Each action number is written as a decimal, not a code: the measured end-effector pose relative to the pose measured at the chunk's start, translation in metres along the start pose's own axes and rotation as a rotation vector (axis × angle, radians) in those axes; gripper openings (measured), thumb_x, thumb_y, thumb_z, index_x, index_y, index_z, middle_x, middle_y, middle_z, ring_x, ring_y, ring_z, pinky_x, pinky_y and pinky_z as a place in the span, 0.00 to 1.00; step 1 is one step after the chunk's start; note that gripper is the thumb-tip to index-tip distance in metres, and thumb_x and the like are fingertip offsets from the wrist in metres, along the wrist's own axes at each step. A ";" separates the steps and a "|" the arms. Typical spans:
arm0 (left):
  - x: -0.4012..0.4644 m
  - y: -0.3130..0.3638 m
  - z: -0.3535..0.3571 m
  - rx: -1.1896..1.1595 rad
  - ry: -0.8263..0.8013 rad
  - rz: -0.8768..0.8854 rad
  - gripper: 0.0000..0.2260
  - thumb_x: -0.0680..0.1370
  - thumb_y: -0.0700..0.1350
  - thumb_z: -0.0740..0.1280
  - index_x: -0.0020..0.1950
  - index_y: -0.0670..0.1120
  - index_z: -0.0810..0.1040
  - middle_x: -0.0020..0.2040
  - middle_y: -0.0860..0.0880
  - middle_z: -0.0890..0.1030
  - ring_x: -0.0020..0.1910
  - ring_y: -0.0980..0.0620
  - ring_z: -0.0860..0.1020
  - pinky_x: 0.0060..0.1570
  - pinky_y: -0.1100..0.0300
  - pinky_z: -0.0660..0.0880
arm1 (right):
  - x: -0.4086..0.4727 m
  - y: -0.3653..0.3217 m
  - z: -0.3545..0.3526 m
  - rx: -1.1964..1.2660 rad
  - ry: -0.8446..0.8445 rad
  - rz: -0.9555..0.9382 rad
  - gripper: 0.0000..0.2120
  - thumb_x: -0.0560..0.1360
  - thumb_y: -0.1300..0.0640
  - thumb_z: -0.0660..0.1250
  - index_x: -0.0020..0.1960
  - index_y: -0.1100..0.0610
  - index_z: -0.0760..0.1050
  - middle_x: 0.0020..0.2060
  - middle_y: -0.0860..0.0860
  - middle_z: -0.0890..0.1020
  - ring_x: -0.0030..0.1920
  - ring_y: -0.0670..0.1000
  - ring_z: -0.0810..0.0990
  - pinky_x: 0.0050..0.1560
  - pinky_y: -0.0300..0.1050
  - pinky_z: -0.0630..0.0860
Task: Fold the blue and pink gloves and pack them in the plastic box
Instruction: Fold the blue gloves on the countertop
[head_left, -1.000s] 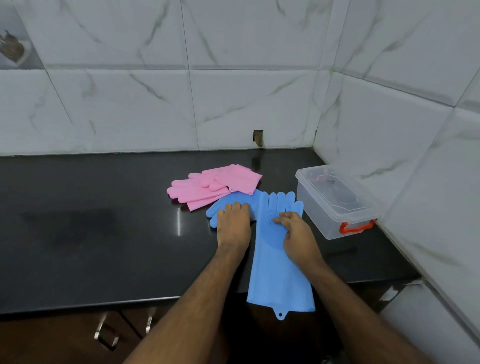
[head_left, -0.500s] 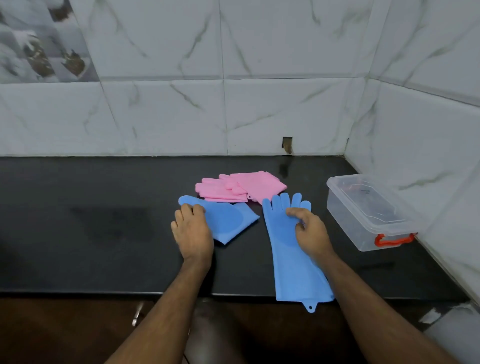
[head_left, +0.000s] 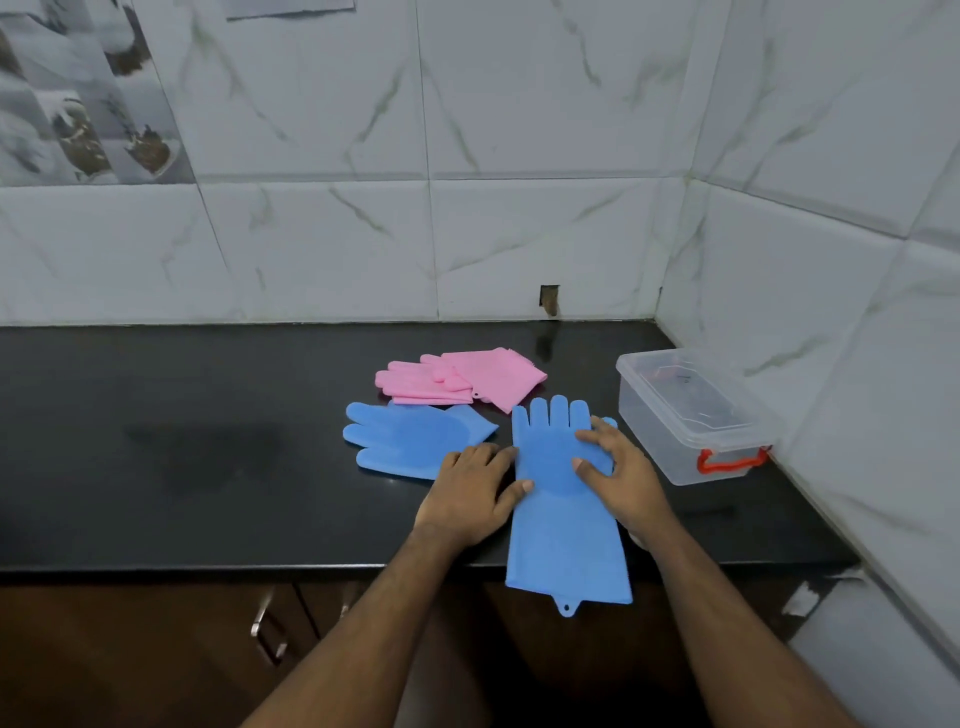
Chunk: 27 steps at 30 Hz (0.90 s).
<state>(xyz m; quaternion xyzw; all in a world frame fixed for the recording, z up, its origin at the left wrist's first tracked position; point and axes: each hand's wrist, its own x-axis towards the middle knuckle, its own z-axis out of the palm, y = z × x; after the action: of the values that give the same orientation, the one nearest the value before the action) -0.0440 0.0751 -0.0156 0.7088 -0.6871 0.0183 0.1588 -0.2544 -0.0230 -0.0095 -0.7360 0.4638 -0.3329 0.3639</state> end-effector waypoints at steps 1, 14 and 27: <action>0.002 0.006 0.002 -0.018 -0.016 -0.005 0.29 0.82 0.67 0.49 0.79 0.54 0.65 0.69 0.50 0.72 0.70 0.50 0.69 0.70 0.50 0.63 | -0.001 0.004 -0.005 0.015 0.019 -0.001 0.17 0.79 0.56 0.70 0.67 0.49 0.77 0.77 0.46 0.67 0.74 0.51 0.69 0.73 0.52 0.69; 0.014 0.004 0.003 -0.104 0.115 0.041 0.23 0.82 0.63 0.57 0.70 0.52 0.74 0.62 0.54 0.73 0.62 0.54 0.70 0.64 0.54 0.66 | 0.038 -0.004 0.000 -0.459 -0.044 -0.051 0.18 0.81 0.65 0.62 0.70 0.56 0.75 0.71 0.55 0.74 0.67 0.52 0.74 0.69 0.42 0.69; 0.031 -0.013 0.010 0.133 0.251 -0.488 0.09 0.85 0.49 0.59 0.58 0.48 0.76 0.57 0.49 0.76 0.56 0.49 0.73 0.57 0.53 0.69 | 0.031 -0.041 0.078 -0.425 0.015 -0.205 0.12 0.82 0.62 0.59 0.55 0.62 0.81 0.52 0.53 0.81 0.53 0.54 0.80 0.54 0.51 0.78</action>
<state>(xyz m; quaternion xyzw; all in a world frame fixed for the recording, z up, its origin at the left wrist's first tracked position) -0.0317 0.0432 -0.0197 0.8543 -0.4684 0.1122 0.1955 -0.1615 -0.0215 -0.0104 -0.8367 0.4493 -0.2684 0.1615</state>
